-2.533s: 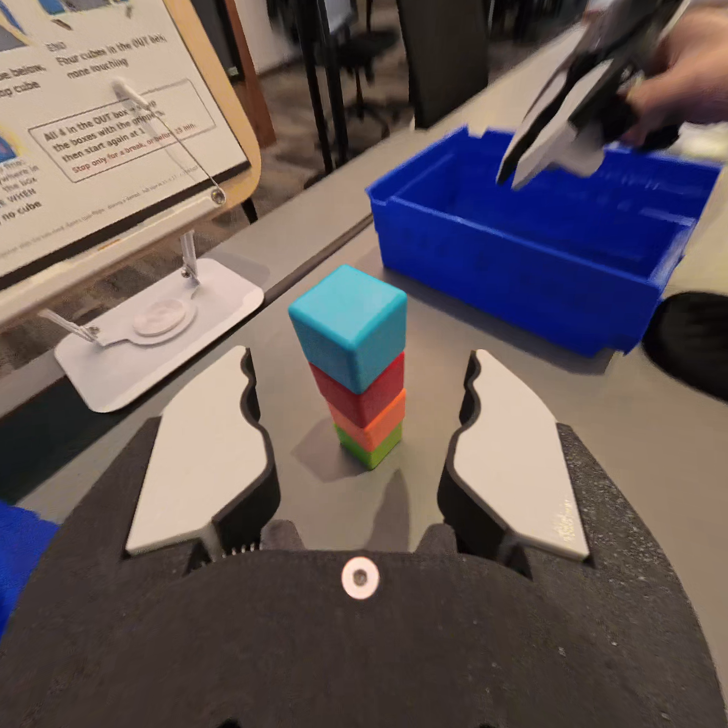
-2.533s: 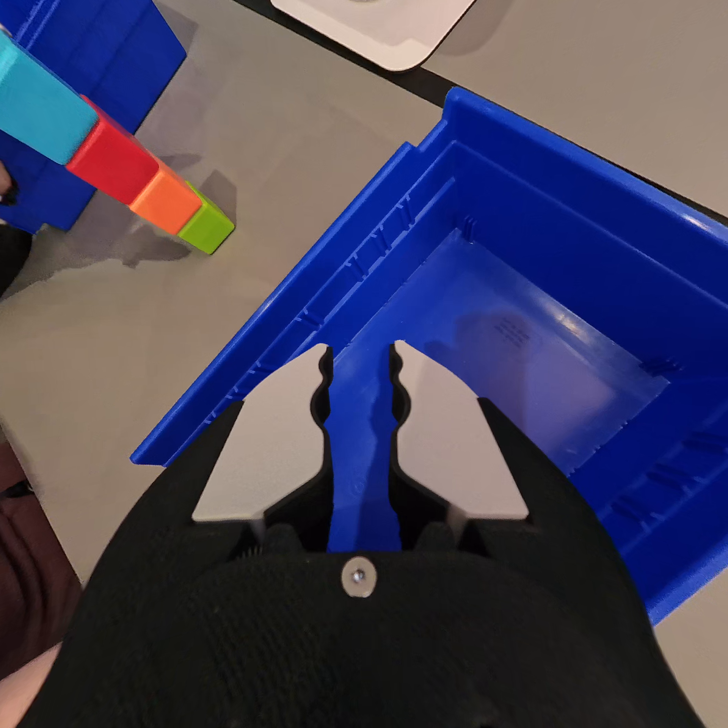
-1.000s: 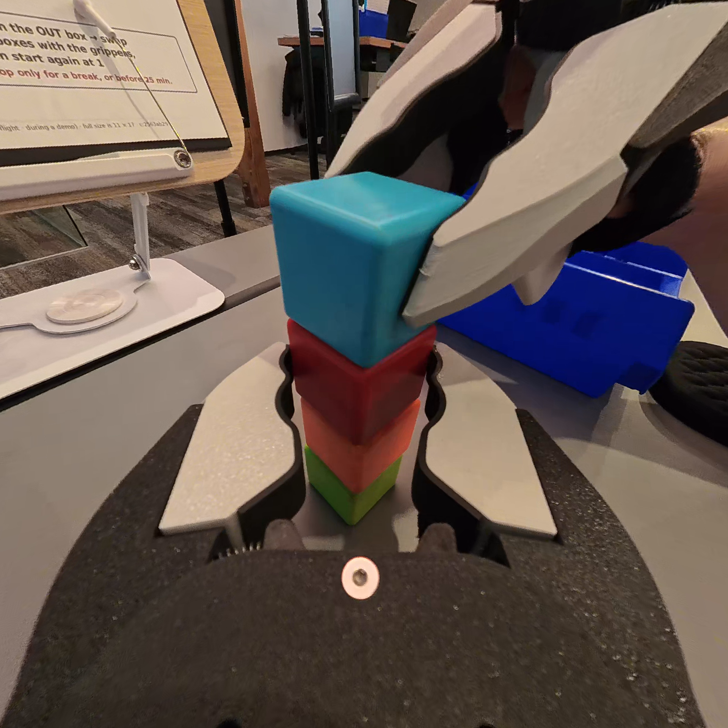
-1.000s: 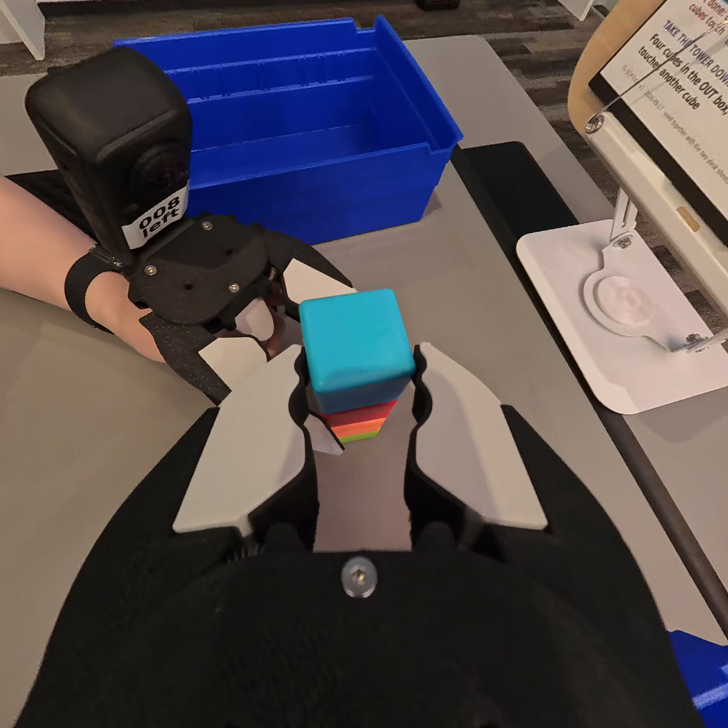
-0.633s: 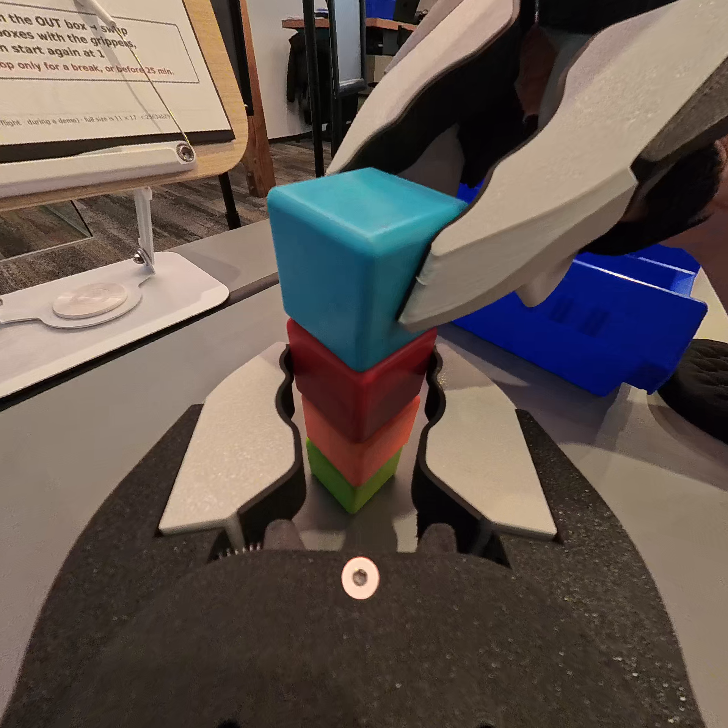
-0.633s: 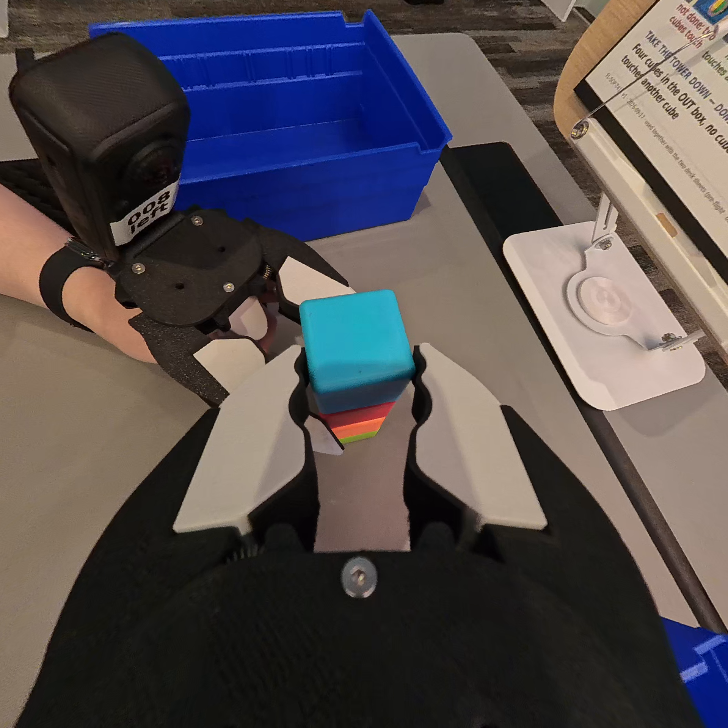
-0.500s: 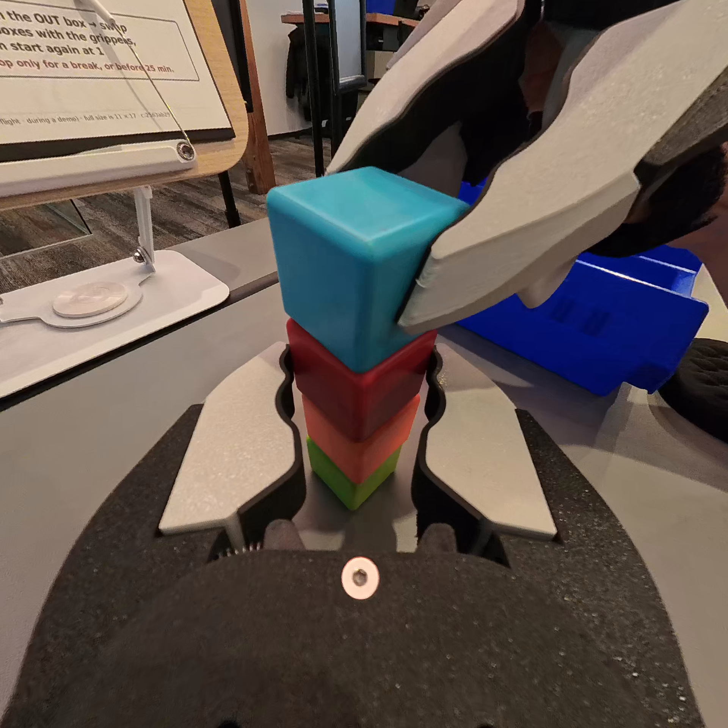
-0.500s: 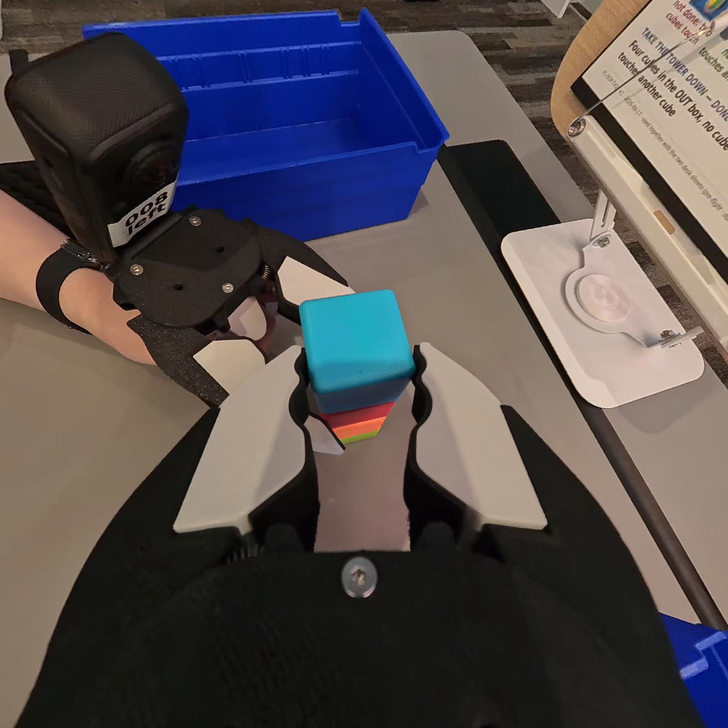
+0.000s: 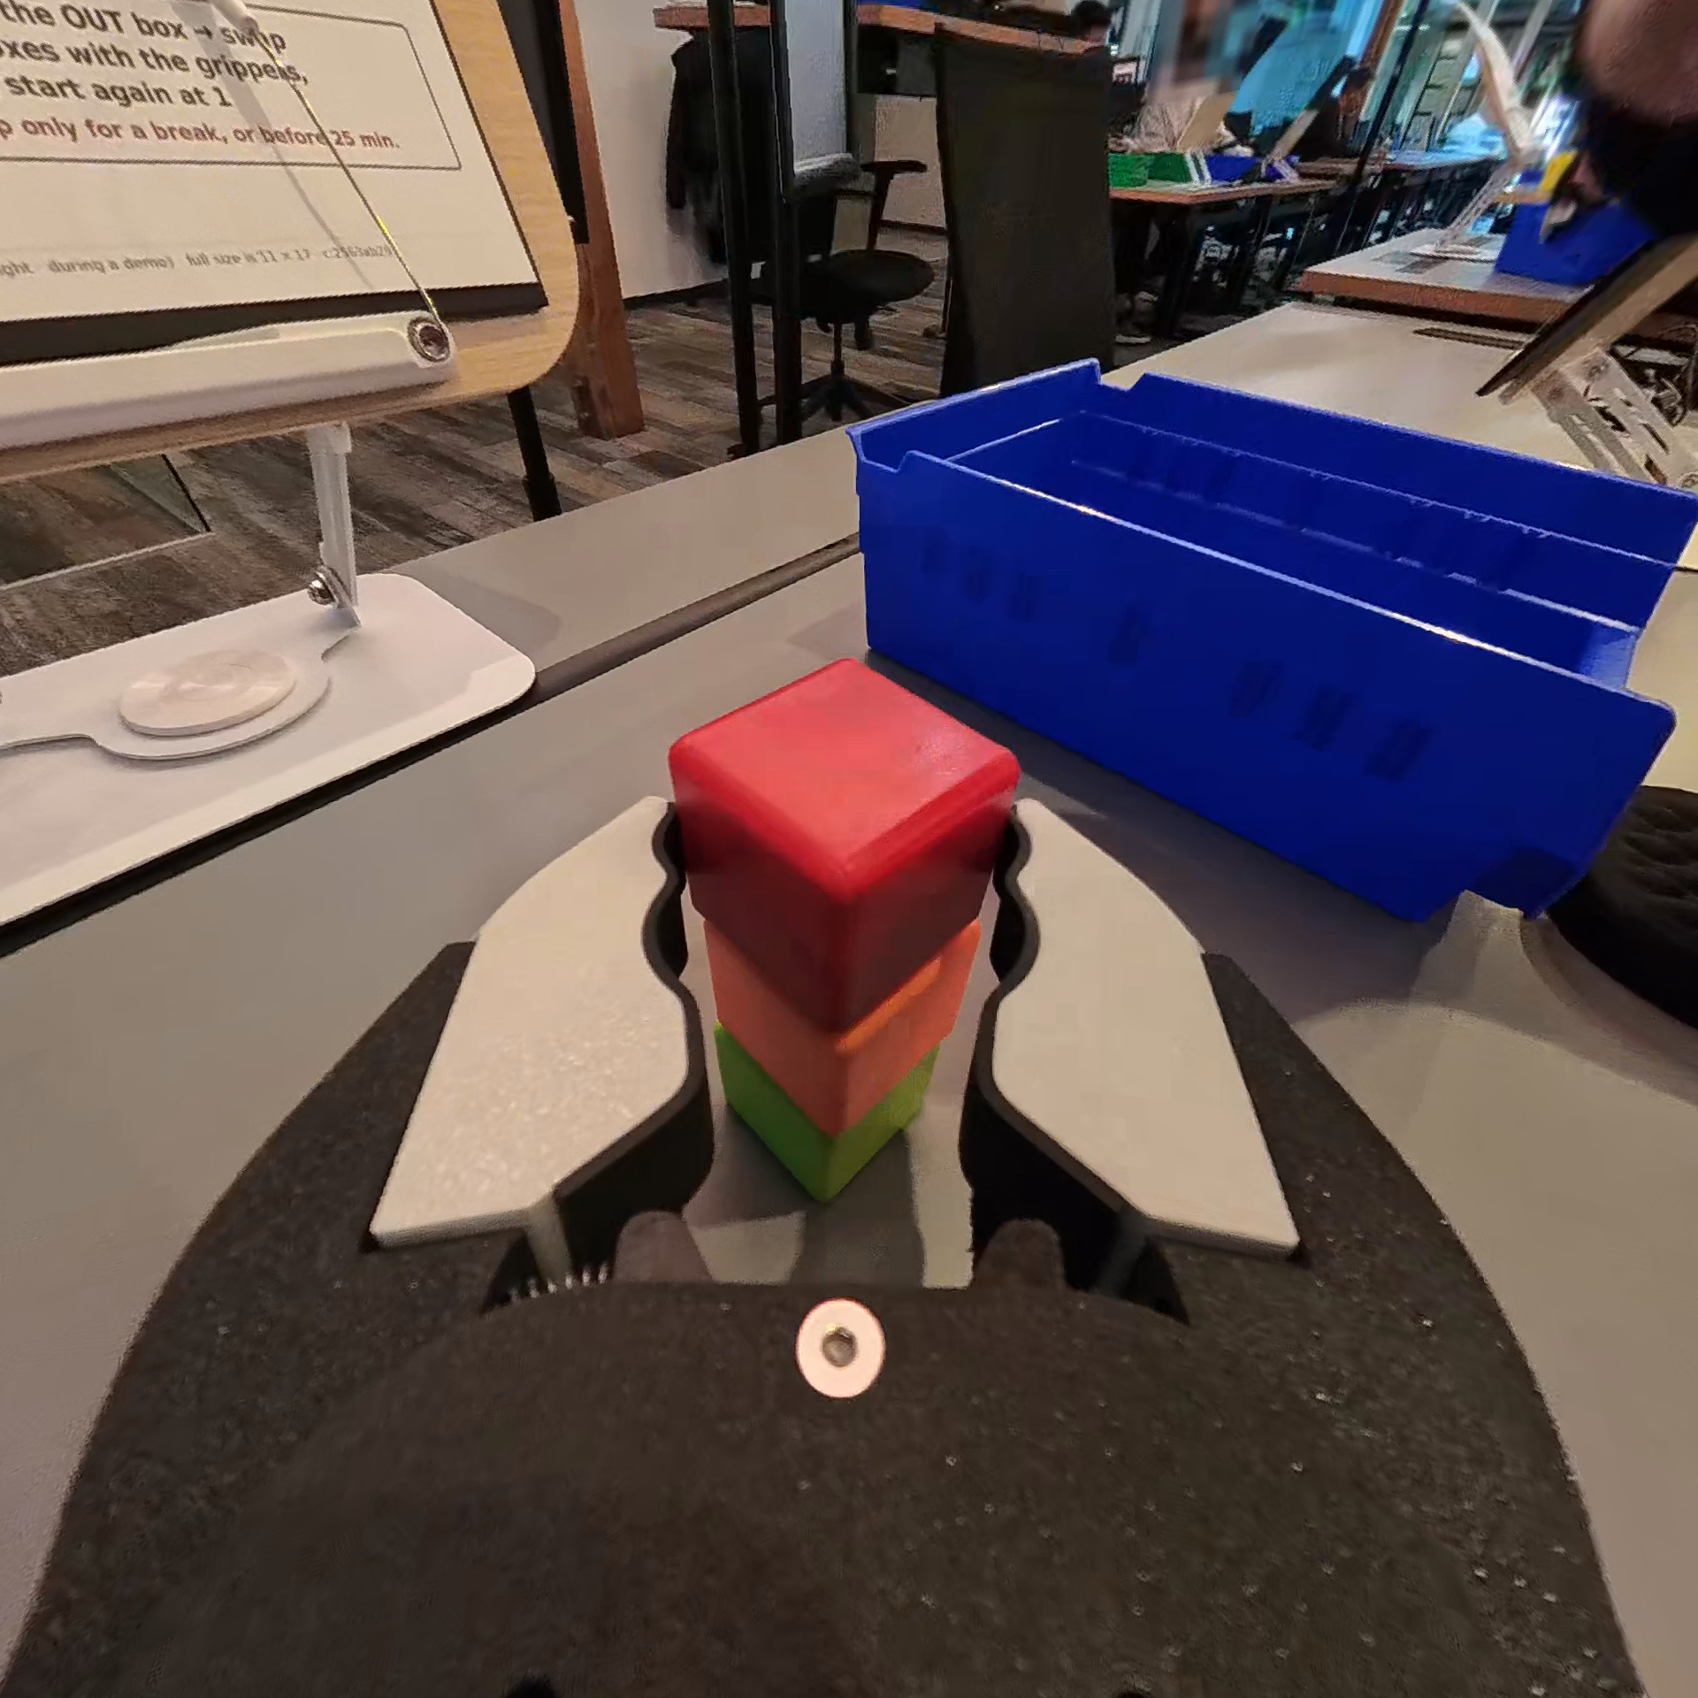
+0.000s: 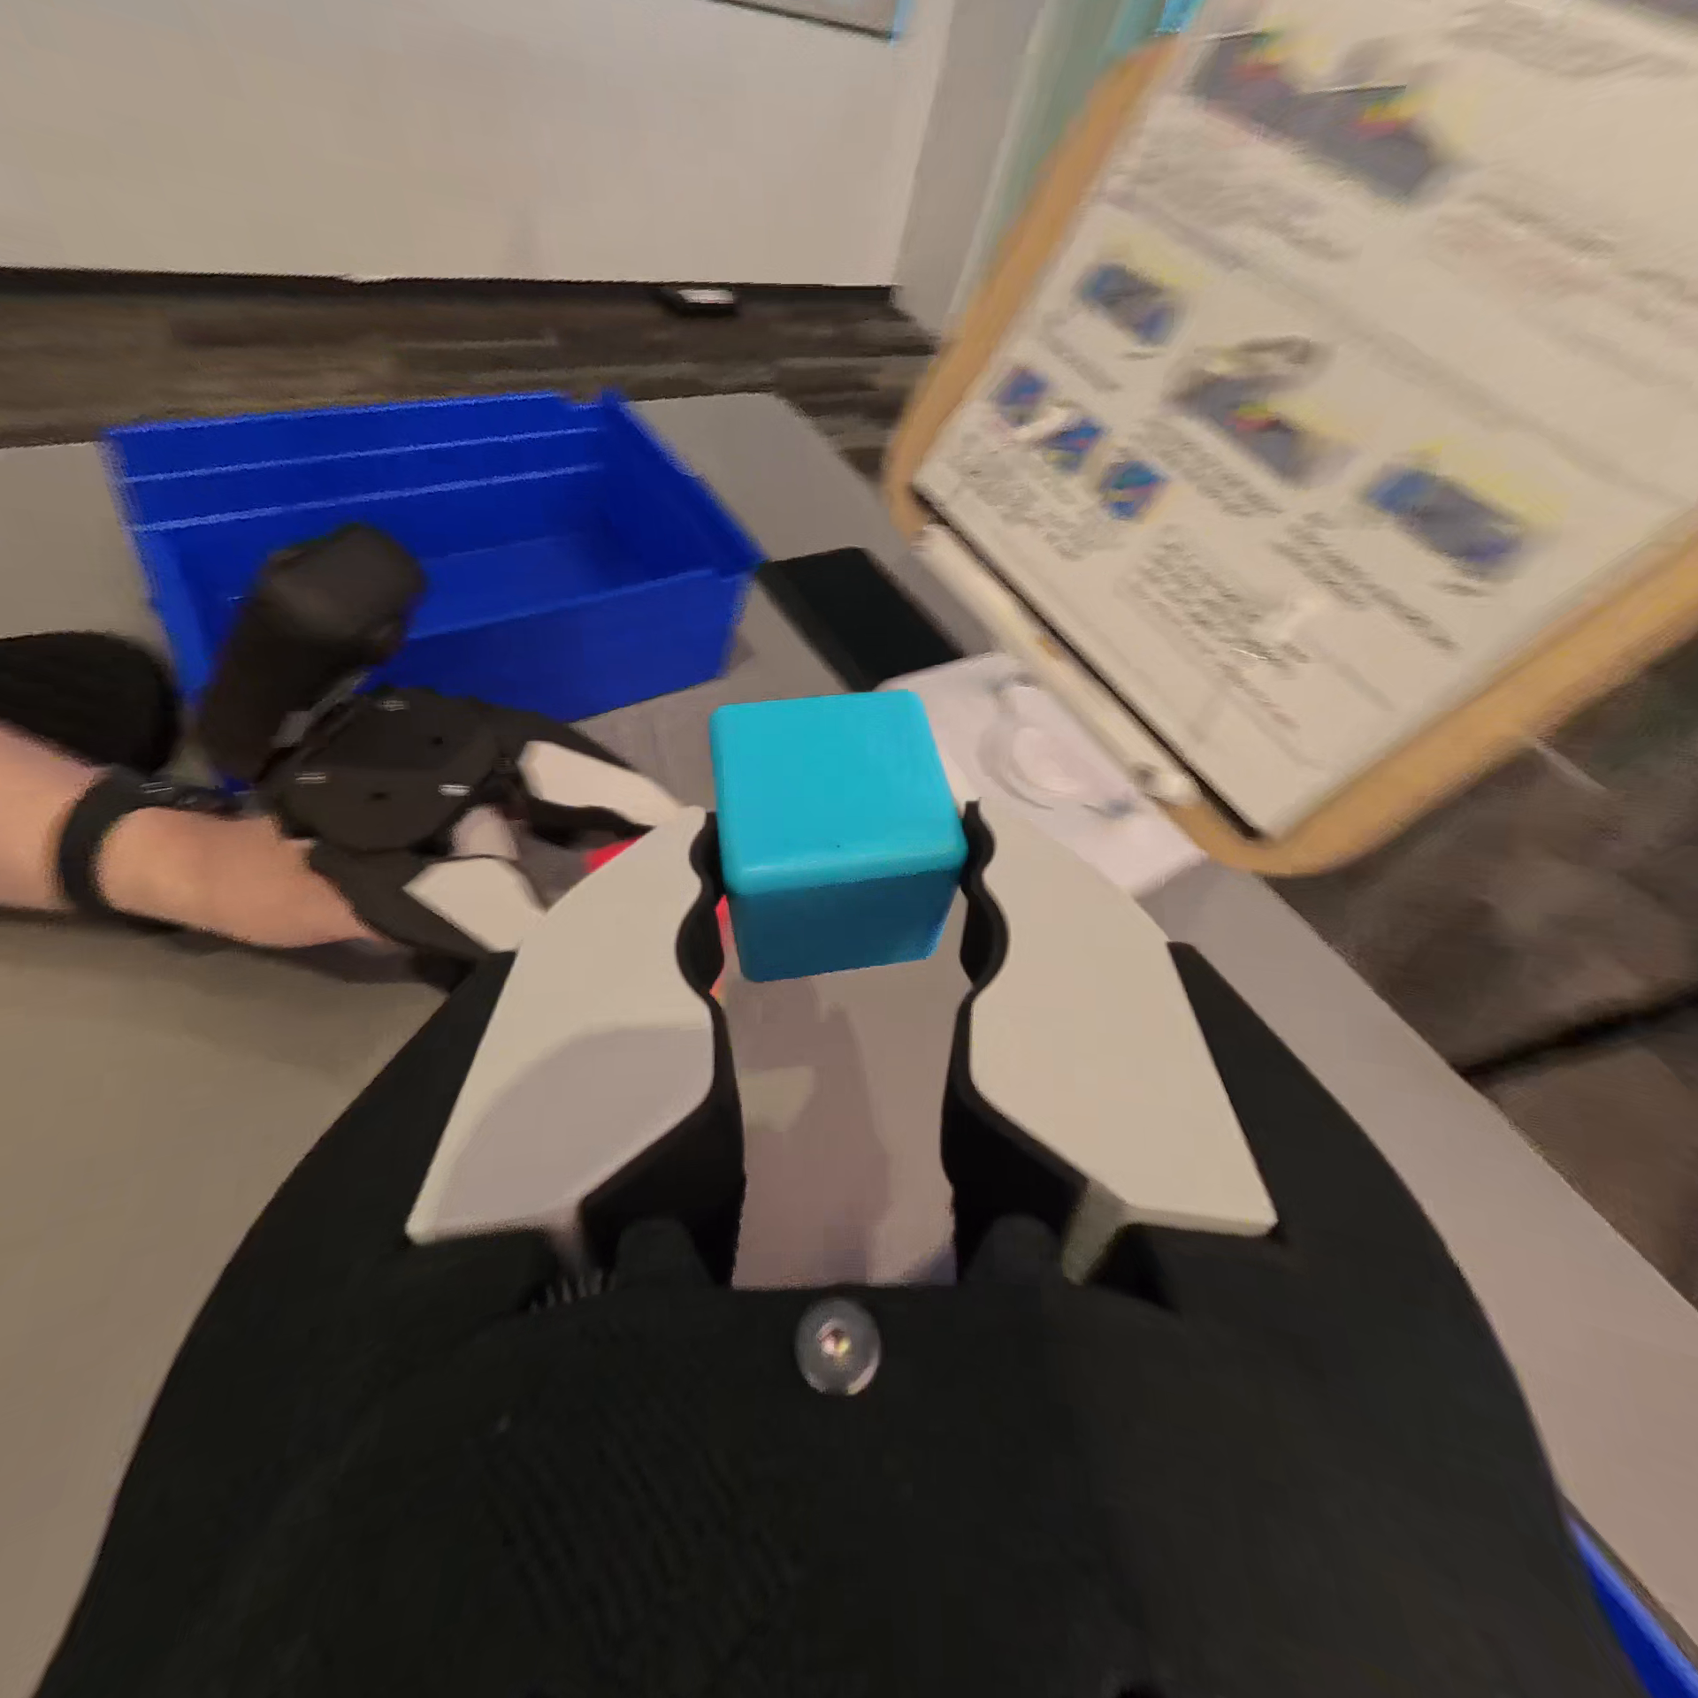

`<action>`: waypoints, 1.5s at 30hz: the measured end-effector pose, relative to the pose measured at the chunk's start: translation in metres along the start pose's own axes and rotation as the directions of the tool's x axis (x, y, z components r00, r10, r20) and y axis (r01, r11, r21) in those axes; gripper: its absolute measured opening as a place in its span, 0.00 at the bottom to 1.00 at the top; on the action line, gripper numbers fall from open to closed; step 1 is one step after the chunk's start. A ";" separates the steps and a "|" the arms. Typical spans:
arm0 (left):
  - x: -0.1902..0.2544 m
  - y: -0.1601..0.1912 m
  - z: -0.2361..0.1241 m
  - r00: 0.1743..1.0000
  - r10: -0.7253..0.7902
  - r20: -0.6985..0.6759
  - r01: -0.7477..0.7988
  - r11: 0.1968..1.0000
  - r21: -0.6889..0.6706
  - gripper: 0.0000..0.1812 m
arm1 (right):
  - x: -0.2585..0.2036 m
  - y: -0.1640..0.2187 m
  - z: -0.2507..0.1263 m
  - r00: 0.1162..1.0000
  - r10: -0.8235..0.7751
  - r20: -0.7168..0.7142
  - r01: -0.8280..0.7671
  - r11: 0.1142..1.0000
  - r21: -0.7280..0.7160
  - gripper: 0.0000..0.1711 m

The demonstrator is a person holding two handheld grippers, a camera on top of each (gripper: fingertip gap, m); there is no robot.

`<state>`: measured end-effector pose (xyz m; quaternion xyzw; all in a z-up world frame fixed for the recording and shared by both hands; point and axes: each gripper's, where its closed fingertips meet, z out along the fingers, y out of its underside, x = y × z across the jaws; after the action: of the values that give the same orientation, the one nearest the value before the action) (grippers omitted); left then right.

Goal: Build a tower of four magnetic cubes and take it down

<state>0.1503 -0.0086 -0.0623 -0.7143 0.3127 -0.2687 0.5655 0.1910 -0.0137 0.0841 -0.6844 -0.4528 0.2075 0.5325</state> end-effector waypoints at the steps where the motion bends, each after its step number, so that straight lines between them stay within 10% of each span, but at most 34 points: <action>1: 0.000 0.000 0.000 1.000 -0.003 0.001 0.003 1.000 0.000 0.36 | 0.022 0.003 -0.016 0.995 0.020 -0.094 -0.020 1.000 -0.005 0.30; 9: -0.001 0.001 -0.001 1.000 -0.003 0.017 0.003 1.000 -0.012 0.36 | 0.182 0.196 -0.087 0.655 0.426 -0.624 -0.600 0.795 -0.088 0.30; 22: -0.002 0.001 -0.003 1.000 0.012 0.024 -0.012 1.000 -0.026 0.36 | 0.184 0.308 -0.081 0.556 0.331 -0.763 -0.747 0.601 -0.283 0.30; 36: -0.009 0.033 -0.011 0.992 0.041 0.122 -0.022 0.988 -0.153 0.47 | 0.180 0.265 -0.085 0.643 0.309 -0.701 -0.664 0.681 -0.309 0.34; 45: -0.007 0.046 0.001 0.985 -0.084 0.151 0.109 0.980 -0.166 0.47 | 0.151 0.119 -0.080 0.758 0.215 -0.616 -0.386 0.909 -0.158 0.33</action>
<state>0.1405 -0.0104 -0.1075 -0.7926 0.2584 -0.2156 0.5085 0.3756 0.0673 0.0322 -0.8457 -0.1739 0.0050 0.5045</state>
